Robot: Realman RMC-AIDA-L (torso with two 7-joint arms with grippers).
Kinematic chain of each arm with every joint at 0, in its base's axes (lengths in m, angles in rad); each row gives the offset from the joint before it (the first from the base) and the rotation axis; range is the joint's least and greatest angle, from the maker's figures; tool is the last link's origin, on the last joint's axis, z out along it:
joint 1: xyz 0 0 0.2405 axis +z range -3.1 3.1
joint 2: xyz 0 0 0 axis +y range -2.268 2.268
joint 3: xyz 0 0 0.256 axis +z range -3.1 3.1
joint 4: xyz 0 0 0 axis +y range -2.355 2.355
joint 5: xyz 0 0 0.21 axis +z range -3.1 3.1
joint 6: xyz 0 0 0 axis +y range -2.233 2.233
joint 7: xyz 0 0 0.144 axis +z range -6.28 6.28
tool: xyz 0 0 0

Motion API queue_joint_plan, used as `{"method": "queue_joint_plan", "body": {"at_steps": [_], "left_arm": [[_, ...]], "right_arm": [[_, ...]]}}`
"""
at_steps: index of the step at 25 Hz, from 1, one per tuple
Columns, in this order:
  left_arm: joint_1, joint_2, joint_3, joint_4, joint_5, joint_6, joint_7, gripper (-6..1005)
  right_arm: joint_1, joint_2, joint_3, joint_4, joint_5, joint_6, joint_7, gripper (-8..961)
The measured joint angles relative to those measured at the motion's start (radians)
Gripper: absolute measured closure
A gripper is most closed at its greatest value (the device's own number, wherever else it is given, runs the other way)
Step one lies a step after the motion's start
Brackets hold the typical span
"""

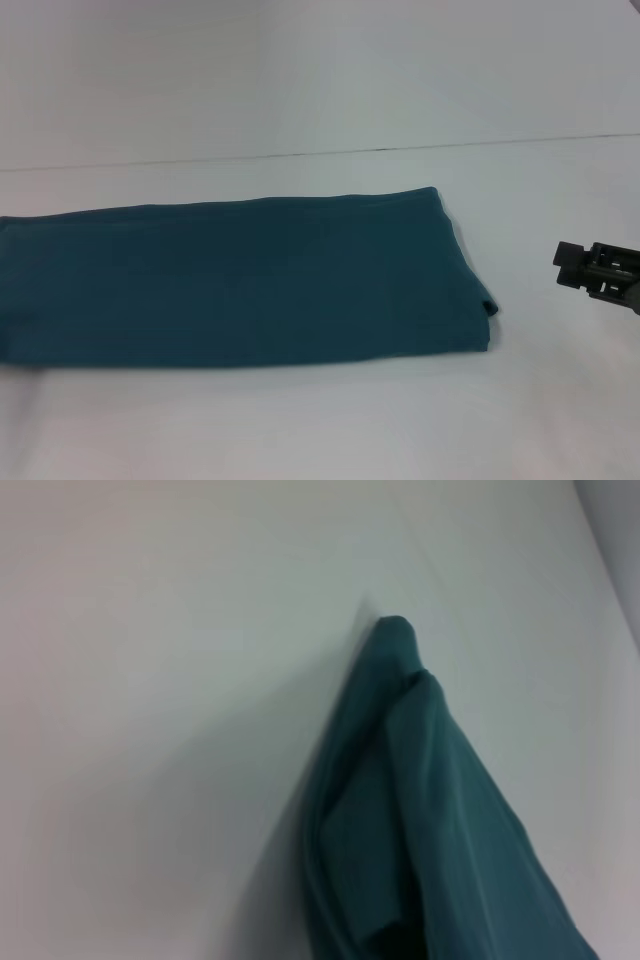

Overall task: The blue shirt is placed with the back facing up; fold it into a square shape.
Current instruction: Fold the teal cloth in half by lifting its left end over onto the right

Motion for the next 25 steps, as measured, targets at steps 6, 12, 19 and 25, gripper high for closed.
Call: {"method": "queue_joint_plan", "body": {"at_steps": [6, 12, 19, 25], "left_arm": [[-0.051, 0.015, -0.004, 0.005, -0.041, 0.100, -0.004, 952], [-0.138, 0.037, -0.001, 0.028, -0.101, 0.185, -0.017, 940], [-0.274, 0.049, 0.010, 0.044, -0.142, 0.256, -0.035, 926], [-0.398, 0.015, 0.107, 0.038, -0.166, 0.260, -0.035, 914]], "right_arm": [[0.007, -0.002, -0.001, 0.000, 0.000, 0.001, -0.003, 363], [0.014, 0.000, -0.011, 0.000, 0.000, 0.001, -0.008, 363], [0.016, 0.002, -0.013, 0.000, -0.001, 0.001, -0.009, 362], [0.012, 0.002, -0.014, 0.000, -0.007, 0.001, -0.012, 361]]}}
